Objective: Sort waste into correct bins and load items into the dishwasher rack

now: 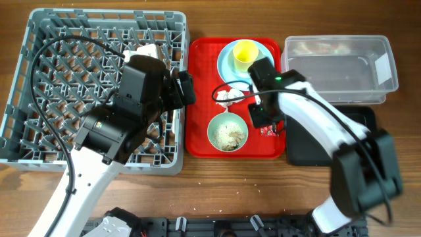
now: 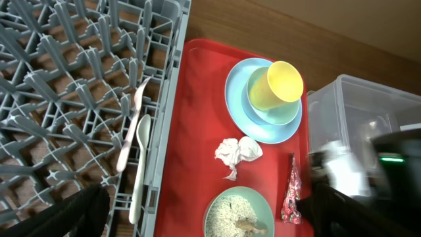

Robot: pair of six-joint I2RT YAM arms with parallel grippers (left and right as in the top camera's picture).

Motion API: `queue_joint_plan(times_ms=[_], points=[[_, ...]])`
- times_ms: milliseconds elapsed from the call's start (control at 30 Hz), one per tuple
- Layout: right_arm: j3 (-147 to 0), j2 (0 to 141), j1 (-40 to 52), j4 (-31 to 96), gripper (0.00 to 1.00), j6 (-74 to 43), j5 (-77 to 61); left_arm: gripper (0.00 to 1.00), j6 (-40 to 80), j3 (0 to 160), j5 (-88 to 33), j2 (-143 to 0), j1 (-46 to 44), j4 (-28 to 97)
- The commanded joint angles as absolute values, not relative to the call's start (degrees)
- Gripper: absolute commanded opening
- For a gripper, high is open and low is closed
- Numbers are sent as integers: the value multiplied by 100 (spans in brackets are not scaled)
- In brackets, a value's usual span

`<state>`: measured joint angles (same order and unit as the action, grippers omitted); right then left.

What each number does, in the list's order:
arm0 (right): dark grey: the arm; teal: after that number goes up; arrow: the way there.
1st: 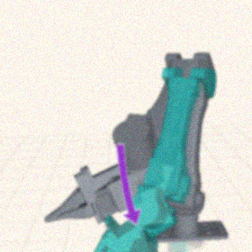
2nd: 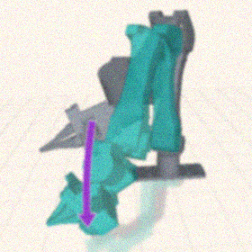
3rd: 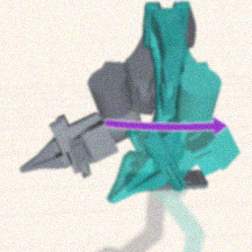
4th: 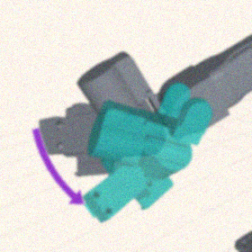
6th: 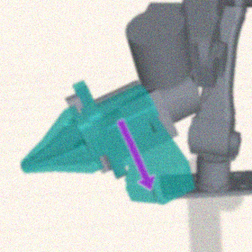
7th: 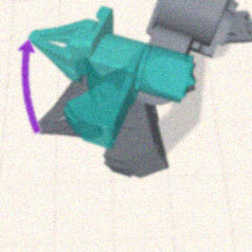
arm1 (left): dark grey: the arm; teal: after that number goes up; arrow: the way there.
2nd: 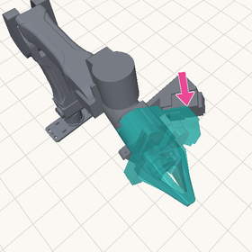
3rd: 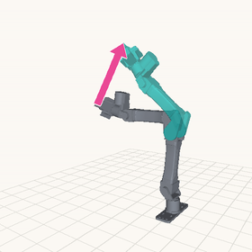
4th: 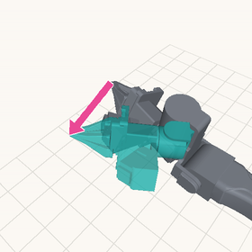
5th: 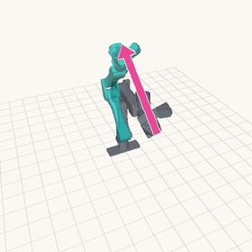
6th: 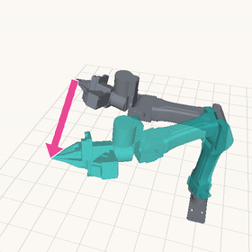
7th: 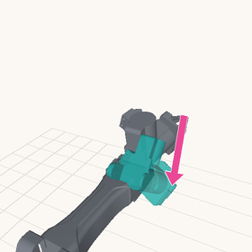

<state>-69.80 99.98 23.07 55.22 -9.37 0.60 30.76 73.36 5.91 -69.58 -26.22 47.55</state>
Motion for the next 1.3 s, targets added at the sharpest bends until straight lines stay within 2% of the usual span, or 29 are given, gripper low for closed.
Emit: queue_joint_plan(times_ms=[0, 33, 67, 200, 233, 267, 333, 367, 400, 433, 467, 533, 633, 767, 867, 900, 967, 1000, 1067, 1100, 1233, 1267], points=[[-7142, 9566, 2292, 5669, 16, -1205, -3, 100, 3065, 7393, 558, -6943, -2598, 4742], [-7133, 9568, 2292, 5725, 50, -1321, 12, 100, 3065, 7395, 558, -6943, -2598, 4742], [-6967, 9618, 2292, 5494, 63, -1704, 248, 100, 3065, 7393, 558, -6943, -2598, 4742], [-6128, 9948, 2292, 4364, 63, -2460, 978, 100, 3065, 7393, 558, -6943, -2598, 4742], [-5957, 10014, 2292, 4134, 61, -2460, 991, 100, 3065, 7393, 558, -6943, -2598, 4742], [-5749, 10121, 2292, 3833, 55, -2530, 1000, 100, 3065, 7393, 558, -6943, -2598, 4742], [-5489, 10204, 2292, 3354, 51, -2591, 963, 100, 3065, 7393, 558, -6943, -2598, 4742], [-5347, 10204, 2292, 3181, 36, -2593, 893, 100, 3065, 7395, 558, -6943, -2598, 4742], [-5269, 10204, 2292, 3059, 29, -2585, 760, 100, 3065, 7395, 558, -6943, -2598, 4742], [-5199, 10204, 2292, 2921, 8, -2569, 493, 100, 3065, 7393, 558, -6943, -2598, 4742], [-5236, 10200, 2292, 2915, 4, -2543, 213, 100, 3065, 7395, 558, -6943, -2598, 4742], [-5636, 9848, 2292, 3592, 4, -2550, 104, 100, 3065, 7393, 558, -6943, -2598, 4742], [-6215, 8379, 2104, 4718, 4, -2580, 207, 100, 3065, 7395, 558, -6943, -2598, 4742], [-6121, 7249, 1046, 5688, 4, -2869, 257, 100, 3065, 7393, 558, -6943, -2598, 4740], [-5317, 7312, 14, 5513, 4, -2871, 252, 100, 3065, 7395, 558, -6943, -2598, 4742], [-4960, 7384, -222, 5290, 12, -2873, 252, 100, 3065, 7393, 558, -6943, -2598, 4742], [-4453, 7500, -449, 4932, 42, -2871, 250, 100, 3065, 7393, 558, -6943, -2598, 4742], [-4372, 7522, -499, 4880, 73, -2869, 252, 100, 3065, 7393, 558, -6943, -2598, 4742], [-4403, 7507, -585, 4941, 93, -2845, 252, 100, 3065, 7393, 558, -6943, -2598, 4742], [-4556, 7487, -604, 5107, 100, -2816, 248, 100, 3065, 7393, 558, -6943, -2598, 4742], [-6449, 7387, -593, 6678, 99, -2211, -196, 100, 3065, 7395, 558, -6943, -2598, 4742], [-6735, 7387, -550, 6702, 96, -1702, -794, 100, 3065, 7395, 558, -6943, -2598, 4742]])
